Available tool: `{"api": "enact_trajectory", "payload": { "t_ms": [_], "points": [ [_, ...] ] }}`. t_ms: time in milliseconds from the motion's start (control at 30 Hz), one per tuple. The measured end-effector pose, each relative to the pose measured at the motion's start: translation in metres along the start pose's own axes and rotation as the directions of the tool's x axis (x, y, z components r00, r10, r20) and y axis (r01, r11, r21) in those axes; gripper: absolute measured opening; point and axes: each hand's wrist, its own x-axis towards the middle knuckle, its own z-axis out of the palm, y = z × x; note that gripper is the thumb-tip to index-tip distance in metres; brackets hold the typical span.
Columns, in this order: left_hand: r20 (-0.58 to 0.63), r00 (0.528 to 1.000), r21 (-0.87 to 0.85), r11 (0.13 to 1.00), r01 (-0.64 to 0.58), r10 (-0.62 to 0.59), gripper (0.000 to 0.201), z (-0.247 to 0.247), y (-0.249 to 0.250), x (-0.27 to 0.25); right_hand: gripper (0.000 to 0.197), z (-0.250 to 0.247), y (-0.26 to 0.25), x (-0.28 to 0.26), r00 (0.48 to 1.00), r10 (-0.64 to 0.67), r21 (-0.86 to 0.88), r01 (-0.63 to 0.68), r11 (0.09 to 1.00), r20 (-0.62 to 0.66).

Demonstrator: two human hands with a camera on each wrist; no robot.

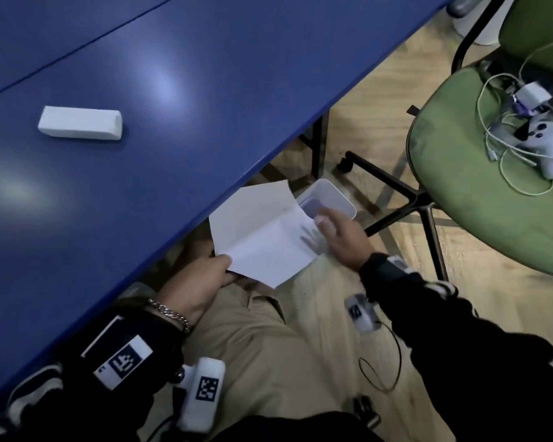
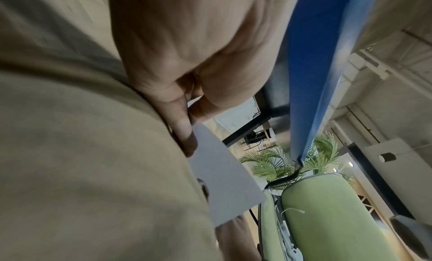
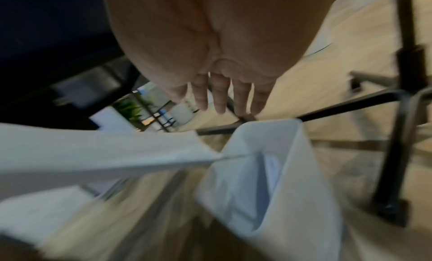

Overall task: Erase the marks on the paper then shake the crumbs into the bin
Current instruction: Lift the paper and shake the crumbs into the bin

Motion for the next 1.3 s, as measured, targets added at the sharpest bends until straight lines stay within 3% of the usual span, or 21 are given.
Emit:
{"api": "enact_trajectory", "payload": {
  "t_ms": [67, 167, 267, 367, 433, 500, 600, 667, 700, 767, 833, 900, 933, 1000, 1067, 1100, 1133, 1200, 1300],
  "points": [
    [-0.004, 1.000, -0.007, 1.000, 0.018, -0.018, 0.032, 0.008, 0.000, 0.010, 0.046, 0.015, -0.020, -0.031, 0.967, -0.196, 0.079, 0.185, 0.980, 0.160],
    [0.050, 0.999, 0.052, 0.999, -0.015, 0.012, 0.046, 0.016, 0.004, 0.020, 0.052, 0.027, -0.043, -0.074, 0.866, -0.386, 0.156, 0.354, 0.922, 0.317],
    [0.124, 0.992, 0.101, 0.994, -0.031, 0.018, 0.041, 0.029, 0.009, 0.026, 0.055, 0.032, -0.052, -0.085, 0.830, -0.442, 0.203, 0.394, 0.897, 0.342],
    [0.104, 0.995, 0.082, 0.997, -0.002, -0.006, 0.033, 0.039, 0.010, 0.031, 0.056, 0.037, -0.044, -0.077, 0.826, -0.463, 0.202, 0.417, 0.886, 0.323],
    [0.099, 0.995, 0.079, 0.997, 0.010, -0.018, 0.025, 0.044, 0.014, 0.031, 0.055, 0.043, -0.022, -0.064, 0.847, -0.410, 0.121, 0.393, 0.911, 0.338],
    [0.097, 0.994, 0.083, 0.996, 0.033, -0.041, 0.013, 0.047, 0.013, 0.034, 0.054, 0.052, 0.014, -0.043, 0.896, -0.273, -0.033, 0.303, 0.952, 0.351],
    [0.039, 0.998, 0.041, 0.998, 0.050, -0.051, 0.033, 0.047, 0.005, 0.040, 0.058, 0.058, 0.062, -0.005, 0.946, 0.078, -0.281, 0.014, 0.960, 0.314],
    [0.054, 0.996, 0.067, 0.995, 0.069, -0.073, 0.038, 0.048, 0.005, 0.040, 0.060, 0.053, 0.066, 0.010, 0.949, 0.182, -0.316, -0.095, 0.944, 0.257],
    [0.057, 0.996, 0.072, 0.995, 0.065, -0.069, 0.039, 0.047, 0.004, 0.042, 0.061, 0.050, 0.056, 0.009, 0.959, 0.144, -0.274, -0.074, 0.959, 0.245],
    [0.061, 0.995, 0.051, 0.996, 0.071, -0.075, 0.040, 0.048, 0.005, 0.042, 0.059, 0.045, 0.023, -0.007, 0.960, -0.097, -0.052, 0.114, 0.992, 0.261],
    [0.063, 0.994, 0.028, 0.996, 0.082, -0.084, 0.043, 0.048, 0.004, 0.043, 0.052, 0.045, -0.011, -0.033, 0.882, -0.346, 0.167, 0.308, 0.937, 0.319],
    [0.069, 0.994, 0.016, 0.996, 0.086, -0.087, 0.045, 0.049, 0.005, 0.042, 0.050, 0.054, -0.008, -0.040, 0.840, -0.389, 0.166, 0.352, 0.921, 0.379],
    [0.068, 0.993, 0.002, 0.996, 0.092, -0.092, 0.044, 0.048, 0.003, 0.044, 0.050, 0.060, 0.006, -0.034, 0.860, -0.324, 0.068, 0.324, 0.944, 0.393],
    [0.048, 0.996, 0.013, 0.997, 0.076, -0.077, 0.037, 0.046, 0.004, 0.044, 0.052, 0.067, 0.046, -0.009, 0.930, -0.054, -0.260, 0.157, 0.953, 0.364],
    [0.056, 0.997, 0.052, 0.997, 0.050, -0.052, 0.046, 0.045, 0.006, 0.043, 0.055, 0.061, 0.070, 0.016, 0.930, 0.258, -0.451, -0.118, 0.885, 0.263],
    [0.067, 0.997, 0.059, 0.997, 0.041, -0.045, 0.048, 0.043, 0.004, 0.044, 0.055, 0.055, 0.069, 0.024, 0.922, 0.313, -0.442, -0.189, 0.877, 0.227],
    [0.075, 0.996, 0.036, 0.998, 0.055, -0.057, 0.041, 0.043, 0.003, 0.045, 0.055, 0.050, 0.061, 0.026, 0.941, 0.267, -0.389, -0.171, 0.905, 0.206],
    [0.092, 0.991, -0.002, 0.995, 0.102, -0.101, 0.034, 0.043, 0.003, 0.045, 0.050, 0.043, 0.026, 0.016, 0.976, -0.017, -0.148, 0.051, 0.988, 0.219],
    [0.120, 0.984, -0.009, 0.991, 0.132, -0.130, 0.048, 0.046, 0.010, 0.040, 0.047, 0.042, -0.033, -0.023, 0.888, -0.354, 0.202, 0.304, 0.931, 0.294]
  ]
}}
